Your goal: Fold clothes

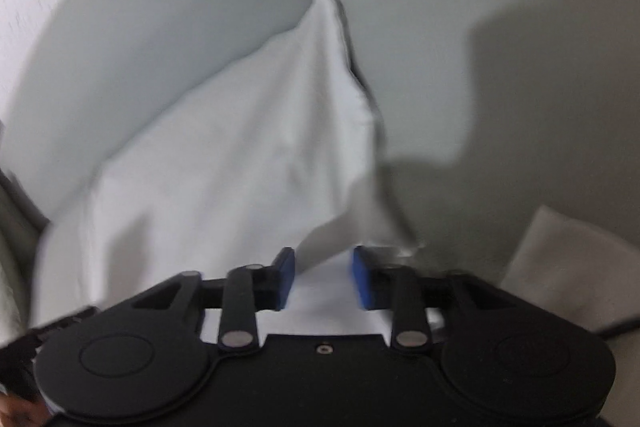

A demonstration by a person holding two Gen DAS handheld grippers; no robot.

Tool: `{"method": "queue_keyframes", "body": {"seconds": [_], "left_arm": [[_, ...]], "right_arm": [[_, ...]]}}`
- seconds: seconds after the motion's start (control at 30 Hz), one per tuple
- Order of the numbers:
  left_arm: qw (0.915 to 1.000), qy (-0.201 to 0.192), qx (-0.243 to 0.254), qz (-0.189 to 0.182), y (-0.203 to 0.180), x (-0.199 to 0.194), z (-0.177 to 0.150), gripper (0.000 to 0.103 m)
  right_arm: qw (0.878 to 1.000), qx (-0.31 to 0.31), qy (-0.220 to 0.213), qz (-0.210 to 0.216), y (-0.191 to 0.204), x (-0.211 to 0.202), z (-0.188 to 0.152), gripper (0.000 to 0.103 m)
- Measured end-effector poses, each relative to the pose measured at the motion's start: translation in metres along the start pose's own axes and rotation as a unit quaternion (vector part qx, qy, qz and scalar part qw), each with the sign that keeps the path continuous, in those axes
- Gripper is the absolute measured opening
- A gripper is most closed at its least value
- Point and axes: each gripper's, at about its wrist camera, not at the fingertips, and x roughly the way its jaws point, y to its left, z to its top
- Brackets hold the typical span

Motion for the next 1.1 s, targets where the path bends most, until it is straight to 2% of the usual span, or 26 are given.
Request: {"method": "queue_keyframes", "body": {"seconds": [0.03,0.07,0.1,0.13,0.17,0.2,0.23,0.27,0.3,0.4,0.53,0.7,0.83,0.87,0.9,0.93,1.1], "left_arm": [[0.9987,-0.010,0.018,0.047,-0.002,-0.002,0.000,0.019],[0.9969,-0.022,0.027,0.071,-0.003,-0.006,0.000,0.018],[0.9969,-0.033,0.024,0.067,-0.001,-0.012,0.001,0.018],[0.9974,-0.043,0.017,0.055,0.001,-0.018,0.002,0.020],[0.9987,-0.047,0.000,0.022,0.004,-0.023,0.004,0.022],[0.9986,-0.050,-0.013,-0.007,0.004,-0.027,0.006,0.026],[0.9980,-0.054,-0.016,-0.030,0.002,-0.030,0.007,0.029],[0.9970,-0.058,-0.016,-0.048,-0.001,-0.033,0.008,0.030],[0.9966,-0.058,-0.008,-0.058,-0.008,-0.031,0.009,0.031],[0.9962,-0.050,0.013,-0.071,-0.022,-0.024,0.006,0.031],[0.9960,-0.016,0.009,-0.087,-0.020,-0.010,0.004,0.031],[0.9960,-0.004,-0.003,-0.089,-0.022,-0.001,0.005,0.035],[0.9969,-0.010,0.013,-0.077,-0.026,-0.010,-0.001,0.038],[0.9971,-0.012,0.016,-0.074,-0.026,-0.009,-0.001,0.039],[0.9972,-0.011,0.015,-0.073,-0.026,-0.007,0.000,0.041],[0.9972,-0.010,0.012,-0.073,-0.025,-0.005,0.000,0.042],[0.9975,-0.005,0.004,-0.071,-0.022,-0.002,0.001,0.045]], "right_arm": [[1.000,-0.010,-0.009,-0.021,0.000,-0.003,0.001,0.000],[0.999,-0.020,-0.018,-0.042,0.001,-0.006,0.002,0.000],[0.997,-0.030,-0.027,-0.063,0.001,-0.009,0.003,0.000],[0.996,-0.038,-0.044,-0.073,0.003,-0.014,0.004,0.005],[0.994,-0.044,-0.067,-0.076,0.005,-0.020,0.005,0.009],[0.992,-0.049,-0.089,-0.078,0.007,-0.027,0.006,0.022],[0.989,-0.055,-0.112,-0.081,0.009,-0.033,0.008,0.043],[0.988,-0.057,-0.121,-0.073,0.008,-0.035,0.010,0.050],[0.990,-0.050,-0.115,-0.056,0.005,-0.032,0.011,0.050],[0.995,-0.036,-0.091,-0.018,-0.005,-0.016,0.013,0.045],[0.996,-0.051,-0.076,0.010,-0.007,0.000,0.013,0.029],[0.991,-0.112,-0.070,0.010,0.012,0.016,0.009,0.028],[0.985,-0.160,-0.060,-0.018,0.026,0.031,-0.001,0.028],[0.983,-0.172,-0.063,-0.027,0.030,0.031,-0.004,0.025],[0.981,-0.177,-0.067,-0.039,0.030,0.031,-0.005,0.018],[0.980,-0.176,-0.072,-0.053,0.030,0.030,-0.005,0.003],[0.977,-0.160,-0.088,-0.110,0.026,0.019,-0.002,0.002]]}}
